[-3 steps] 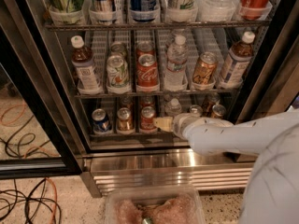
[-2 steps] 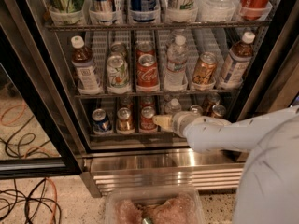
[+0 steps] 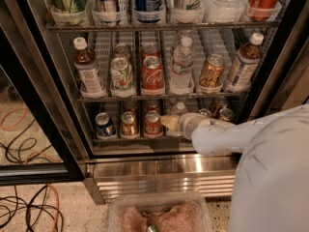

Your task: Pick water bottle from bottom shelf of fridge

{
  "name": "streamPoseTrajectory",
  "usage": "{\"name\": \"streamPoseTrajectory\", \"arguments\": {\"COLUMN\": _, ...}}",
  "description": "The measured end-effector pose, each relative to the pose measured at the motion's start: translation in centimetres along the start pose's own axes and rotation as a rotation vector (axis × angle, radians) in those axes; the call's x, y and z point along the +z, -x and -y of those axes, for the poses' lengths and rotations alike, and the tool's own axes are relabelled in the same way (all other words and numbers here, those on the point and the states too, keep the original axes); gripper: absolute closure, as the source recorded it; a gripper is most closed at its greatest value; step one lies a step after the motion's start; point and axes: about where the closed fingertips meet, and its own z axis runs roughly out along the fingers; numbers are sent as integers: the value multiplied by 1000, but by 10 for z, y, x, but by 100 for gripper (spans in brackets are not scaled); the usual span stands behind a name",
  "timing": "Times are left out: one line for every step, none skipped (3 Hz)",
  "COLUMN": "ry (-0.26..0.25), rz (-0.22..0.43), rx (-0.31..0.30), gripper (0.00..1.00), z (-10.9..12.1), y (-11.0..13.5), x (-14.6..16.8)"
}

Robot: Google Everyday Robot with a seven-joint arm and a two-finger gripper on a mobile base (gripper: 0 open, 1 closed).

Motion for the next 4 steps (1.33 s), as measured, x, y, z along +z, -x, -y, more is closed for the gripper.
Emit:
{"name": "streamPoseTrajectory", "arguments": {"ry": -26, "rz": 12, "rx": 12, "gripper": 21, "z": 10, "y": 6, "x": 3}}
{"name": "streamPoseTrajectory", "arguments": {"ry": -46, "rz": 22, "rx": 18, "gripper": 20, "z": 18, "y": 11, "x": 7}}
{"name": "streamPoseTrajectory", "arguments": {"ry": -58, "rz": 24, "rx": 23, "gripper": 20, "z": 22, "y": 14, "x": 11}}
{"name": "streamPoseTrajectory", "arguments": {"ry": -58, "rz": 24, "rx": 23, "gripper": 39, "z": 22, "y": 14, "x": 11}}
